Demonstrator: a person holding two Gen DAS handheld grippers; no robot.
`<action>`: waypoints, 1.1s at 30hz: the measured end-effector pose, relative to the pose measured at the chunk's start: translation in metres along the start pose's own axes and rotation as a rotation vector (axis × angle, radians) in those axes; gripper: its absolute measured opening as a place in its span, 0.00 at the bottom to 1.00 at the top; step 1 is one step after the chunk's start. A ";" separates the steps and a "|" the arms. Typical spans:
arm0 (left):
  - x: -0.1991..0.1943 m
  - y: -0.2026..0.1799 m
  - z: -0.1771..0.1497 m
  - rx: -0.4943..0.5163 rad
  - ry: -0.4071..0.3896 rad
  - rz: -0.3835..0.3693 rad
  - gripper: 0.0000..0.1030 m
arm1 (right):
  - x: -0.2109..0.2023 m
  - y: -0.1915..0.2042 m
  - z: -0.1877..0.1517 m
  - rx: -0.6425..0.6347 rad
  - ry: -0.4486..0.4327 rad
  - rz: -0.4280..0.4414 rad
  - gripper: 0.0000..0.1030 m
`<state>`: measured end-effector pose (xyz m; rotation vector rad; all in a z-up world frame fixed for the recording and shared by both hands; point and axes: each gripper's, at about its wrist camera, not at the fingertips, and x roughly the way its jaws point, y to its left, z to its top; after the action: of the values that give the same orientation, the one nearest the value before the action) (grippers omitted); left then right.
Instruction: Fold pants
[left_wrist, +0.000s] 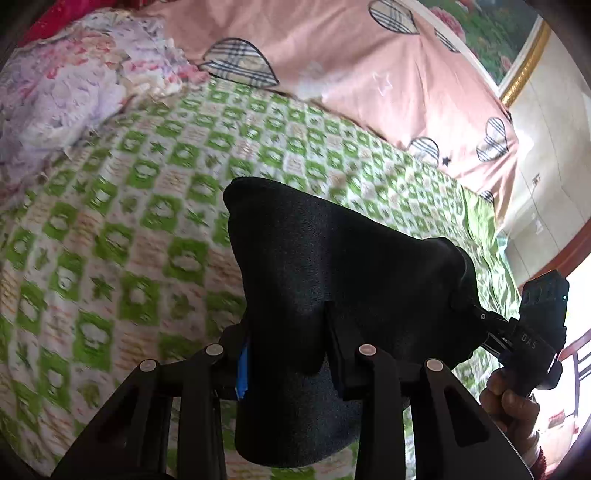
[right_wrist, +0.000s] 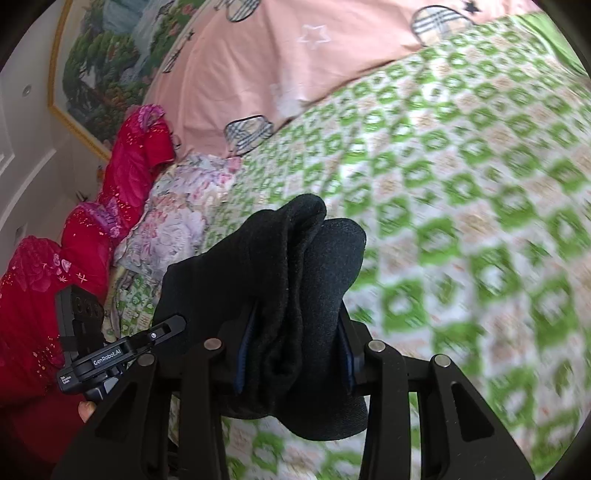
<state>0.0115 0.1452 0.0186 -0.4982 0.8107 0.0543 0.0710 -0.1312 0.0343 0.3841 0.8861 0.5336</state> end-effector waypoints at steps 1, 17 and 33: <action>0.000 0.008 0.006 -0.012 -0.006 0.013 0.32 | 0.009 0.004 0.005 -0.010 0.007 0.004 0.38; 0.036 0.067 0.037 -0.086 0.010 0.104 0.35 | 0.095 0.013 0.023 -0.068 0.084 -0.014 0.41; 0.038 0.066 0.026 -0.073 0.014 0.189 0.75 | 0.090 0.011 0.016 -0.125 0.080 -0.092 0.61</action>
<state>0.0398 0.2101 -0.0198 -0.4906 0.8705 0.2558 0.1271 -0.0716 -0.0070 0.2086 0.9377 0.5196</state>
